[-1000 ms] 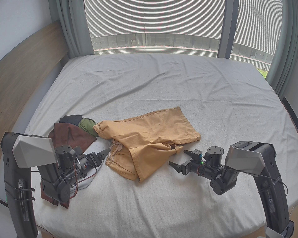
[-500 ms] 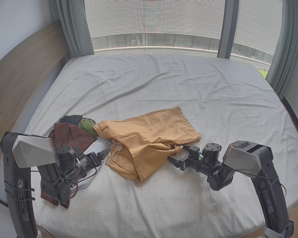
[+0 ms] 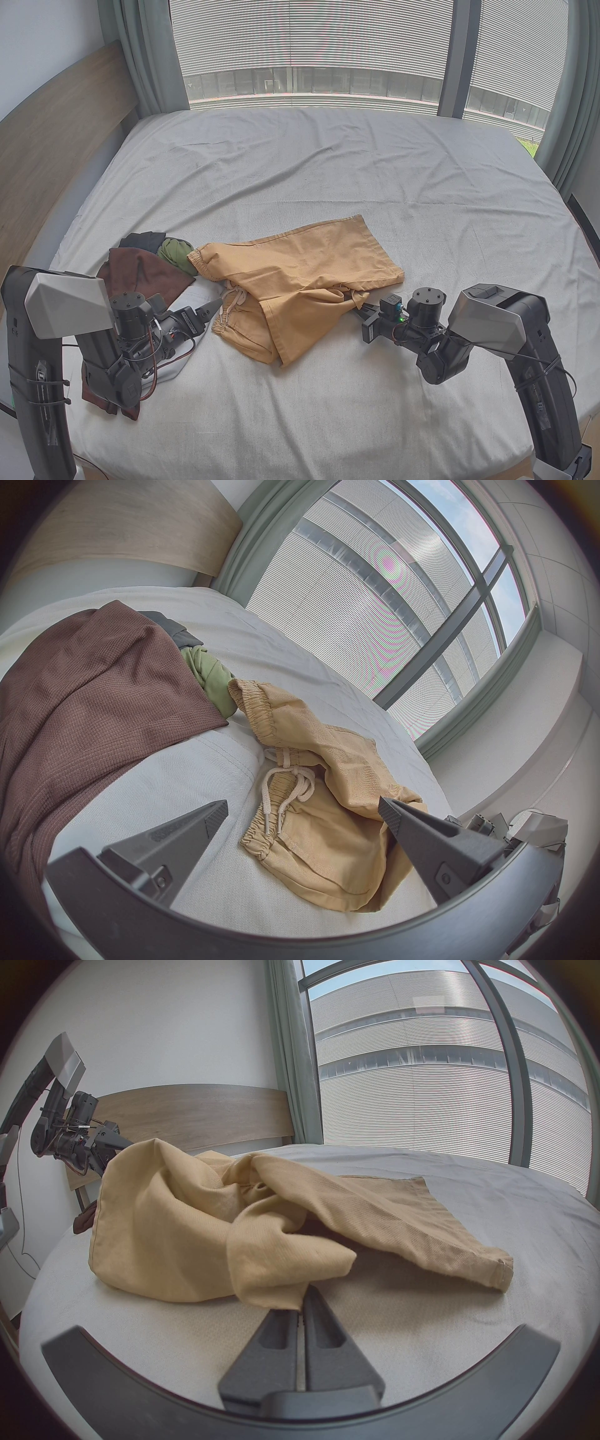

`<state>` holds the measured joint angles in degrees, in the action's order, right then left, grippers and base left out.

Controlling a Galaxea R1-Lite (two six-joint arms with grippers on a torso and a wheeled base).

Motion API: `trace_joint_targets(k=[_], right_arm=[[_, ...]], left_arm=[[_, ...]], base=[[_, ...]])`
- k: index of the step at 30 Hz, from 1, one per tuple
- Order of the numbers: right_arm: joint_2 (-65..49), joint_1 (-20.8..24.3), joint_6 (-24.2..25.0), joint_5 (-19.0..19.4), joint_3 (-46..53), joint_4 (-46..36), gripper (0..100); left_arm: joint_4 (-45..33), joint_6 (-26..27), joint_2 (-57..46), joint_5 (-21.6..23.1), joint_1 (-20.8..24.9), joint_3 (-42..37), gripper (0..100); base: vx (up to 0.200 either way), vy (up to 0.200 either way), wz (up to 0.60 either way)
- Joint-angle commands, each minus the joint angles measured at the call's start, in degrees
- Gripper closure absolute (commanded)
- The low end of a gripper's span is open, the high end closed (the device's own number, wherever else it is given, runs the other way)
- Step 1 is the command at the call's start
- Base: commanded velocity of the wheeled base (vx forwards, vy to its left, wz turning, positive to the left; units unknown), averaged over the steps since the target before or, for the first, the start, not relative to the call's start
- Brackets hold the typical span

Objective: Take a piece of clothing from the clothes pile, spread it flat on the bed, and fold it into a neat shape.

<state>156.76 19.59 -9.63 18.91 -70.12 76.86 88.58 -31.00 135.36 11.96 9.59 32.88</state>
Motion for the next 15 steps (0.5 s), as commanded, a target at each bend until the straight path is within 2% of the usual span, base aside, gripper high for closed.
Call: trace_joint_targets(k=[1, 6, 15], right_arm=[[-0.8, 0.3, 0.1, 0.1, 1.4, 0.2, 100], [-4.4, 0.8, 0.6, 0.2, 7.1, 2.0, 100], [-11.0, 2.9, 5.0, 0.3, 16.1, 5.2, 100]], left_arm=[[0.0, 0.0, 0.0, 0.0, 0.1, 0.0, 0], [0.0, 0.0, 0.0, 0.0, 0.0, 0.0, 0], [0.0, 0.0, 0.0, 0.0, -0.1, 0.1, 0]], base=[[0.000, 0.000, 0.00], [0.000, 0.000, 0.00], [0.000, 0.000, 0.00]])
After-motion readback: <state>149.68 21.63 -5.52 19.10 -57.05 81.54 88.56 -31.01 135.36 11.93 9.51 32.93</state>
